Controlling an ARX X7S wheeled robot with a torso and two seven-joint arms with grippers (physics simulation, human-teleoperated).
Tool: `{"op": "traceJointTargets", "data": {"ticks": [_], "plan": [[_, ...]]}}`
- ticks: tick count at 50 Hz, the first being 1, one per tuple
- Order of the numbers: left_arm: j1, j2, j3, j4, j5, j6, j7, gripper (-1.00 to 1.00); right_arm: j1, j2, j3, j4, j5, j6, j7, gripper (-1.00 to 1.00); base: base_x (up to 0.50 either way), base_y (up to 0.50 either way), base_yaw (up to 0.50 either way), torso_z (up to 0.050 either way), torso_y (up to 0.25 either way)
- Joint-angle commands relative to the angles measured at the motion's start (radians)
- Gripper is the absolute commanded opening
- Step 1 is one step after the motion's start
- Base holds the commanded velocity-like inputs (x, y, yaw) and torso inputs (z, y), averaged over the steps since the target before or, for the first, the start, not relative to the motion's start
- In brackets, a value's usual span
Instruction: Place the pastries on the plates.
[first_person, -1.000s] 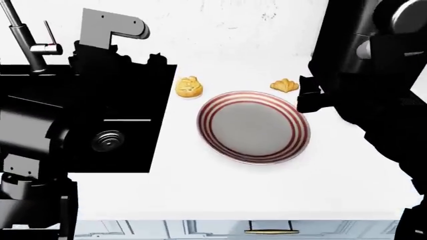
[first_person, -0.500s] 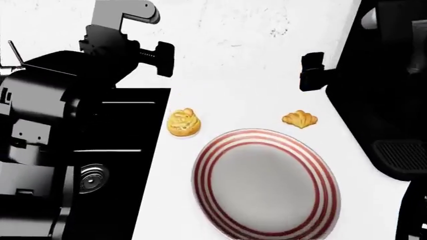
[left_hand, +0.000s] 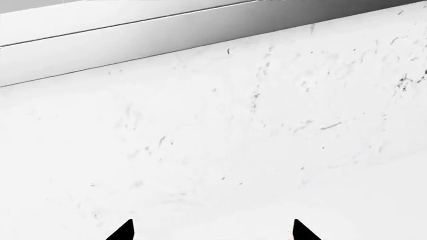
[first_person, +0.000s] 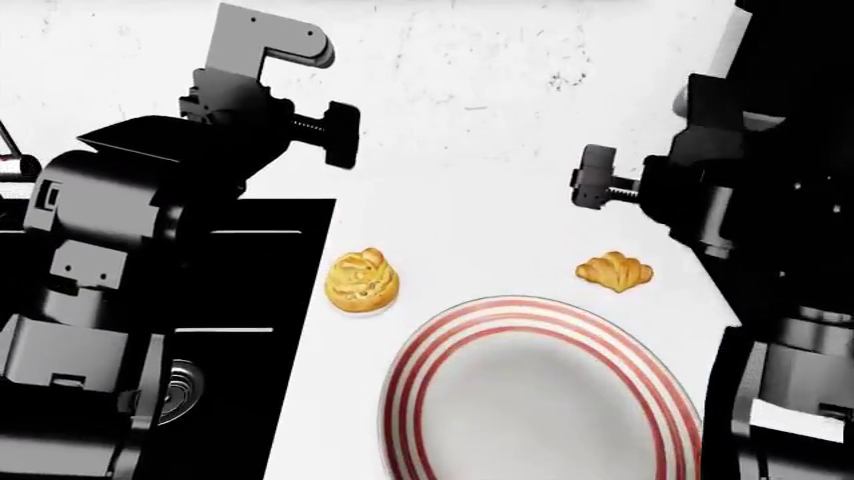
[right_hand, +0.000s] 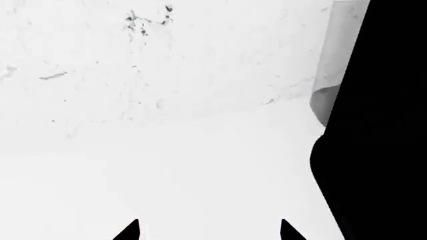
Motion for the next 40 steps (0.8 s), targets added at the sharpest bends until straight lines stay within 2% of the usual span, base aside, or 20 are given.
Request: {"op": "traceJointTargets", "data": {"ticks": [1, 2, 3, 4, 6, 7, 8, 13, 14, 15, 17, 18, 21, 25, 27, 31, 32, 34, 35, 40], "plan": [[0.038, -0.014, -0.021, 0.036, -0.021, -0.002, -0.006, 1.0, 0.013, -0.253, 0.306, 0.31, -0.111, -0.245, 0.377, 1.0, 0.0, 0.0, 0.0, 0.0, 0.0], [0.047, -0.016, -0.03, 0.054, -0.028, -0.013, -0.01, 1.0, 0.028, -0.26, 0.236, 0.426, -0.097, -0.379, 0.42, 1.0, 0.0, 0.0, 0.0, 0.0, 0.0], [0.05, -0.017, -0.034, 0.057, -0.03, -0.01, -0.013, 1.0, 0.033, -0.26, 0.232, 0.445, -0.033, -0.437, 0.455, 1.0, 0.0, 0.0, 0.0, 0.0, 0.0], [0.064, -0.017, -0.043, 0.064, -0.037, -0.007, -0.013, 1.0, -0.026, -0.26, 0.144, 0.405, 0.112, -0.57, 0.578, 1.0, 0.0, 0.0, 0.0, 0.0, 0.0], [0.07, -0.064, -0.066, 0.084, -0.055, -0.022, 0.01, 1.0, -0.064, -0.259, 0.091, 0.375, 0.148, -0.629, 0.666, 1.0, 0.0, 0.0, 0.0, 0.0, 0.0], [0.075, -0.061, -0.065, 0.089, -0.055, -0.022, 0.007, 1.0, -0.089, -0.257, 0.046, 0.302, 0.156, -0.638, 0.685, 1.0, 0.0, 0.0, 0.0, 0.0, 0.0], [0.079, -0.031, -0.054, 0.085, -0.047, -0.018, -0.014, 1.0, -0.179, -0.26, -0.018, 0.18, 0.271, -0.665, 0.787, 1.0, 0.0, 0.0, 0.0, 0.0, 0.0], [0.085, -0.014, -0.05, 0.07, -0.044, 0.001, -0.02, 1.0, -0.227, -0.254, -0.14, 0.005, 0.346, -0.692, 0.99, 1.0, 0.0, 0.0, 0.0, 0.0, 0.0], [0.086, -0.02, -0.053, 0.072, -0.045, -0.003, -0.021, 1.0, -0.262, -0.251, -0.142, -0.116, 0.377, -0.659, 1.065, 1.0, 0.0, 0.0, 0.0, 0.0, 0.0], [0.086, -0.02, -0.05, 0.074, -0.046, -0.005, -0.019, 1.0, -0.299, -0.251, -0.148, -0.143, 0.39, -0.655, 1.098, 1.0, 0.0, 0.0, 0.0, 0.0, 0.0], [0.081, -0.018, -0.049, 0.08, -0.05, -0.014, -0.02, 1.0, -0.337, -0.245, -0.103, -0.25, 0.491, -0.59, 1.2, 1.0, 0.0, 0.0, 0.0, 0.0, 0.0], [0.079, -0.012, -0.037, 0.064, -0.044, -0.005, -0.014, 1.0, -0.367, -0.259, -0.058, -0.336, 0.497, -0.481, 1.268, 1.0, 0.0, 0.0, 0.0, 0.0, 0.0], [0.07, -0.011, -0.017, 0.056, -0.041, 0.01, 0.007, 1.0, -0.324, -0.261, -0.037, -0.325, 0.442, -0.42, 1.269, 1.0, 0.0, 0.0, 0.0, 0.0, 0.0], [0.064, 0.01, -0.024, 0.007, -0.044, 0.03, 0.007, 1.0, -0.283, -0.254, -0.118, -0.138, 0.427, -0.553, 1.245, 1.0, 0.0, 0.0, 0.0, 0.0, 0.0], [0.072, 0.014, -0.026, -0.005, -0.044, 0.039, 0.006, 1.0, -0.202, -0.254, -0.153, 0.066, 0.41, -0.64, 1.171, 1.0, 0.0, 0.0, 0.0, 0.0, 0.0], [0.087, 0.008, -0.027, -0.021, -0.046, 0.051, 0.011, 1.0, 0.081, -0.251, -0.208, 0.645, 0.284, -0.862, 0.966, 1.0, 0.0, 0.0, 0.0, 0.0, 0.0], [0.088, 0.011, -0.025, -0.024, -0.045, 0.053, 0.011, 1.0, 0.07, -0.251, -0.206, 0.676, 0.284, -0.888, 0.965, 1.0, 0.0, 0.0, 0.0, 0.0, 0.0], [0.081, -0.017, -0.029, -0.026, -0.054, 0.05, 0.04, 1.0, -0.074, -0.217, -0.182, 0.505, 0.306, -0.872, 1.074, 1.0, 0.0, 0.0, 0.0, 0.0, 0.0], [0.072, -0.014, -0.027, -0.04, -0.052, 0.057, 0.044, 1.0, -0.089, -0.205, -0.189, 0.458, 0.307, -0.846, 1.102, 1.0, 0.0, 0.0, 0.0, 0.0, 0.0], [0.085, 0.043, -0.004, -0.07, -0.036, 0.08, 0.011, 1.0, -0.11, -0.226, -0.181, 0.583, 0.319, -0.895, 1.034, 1.0, 0.0, 0.0, 0.0, 0.0, 0.0]]}}
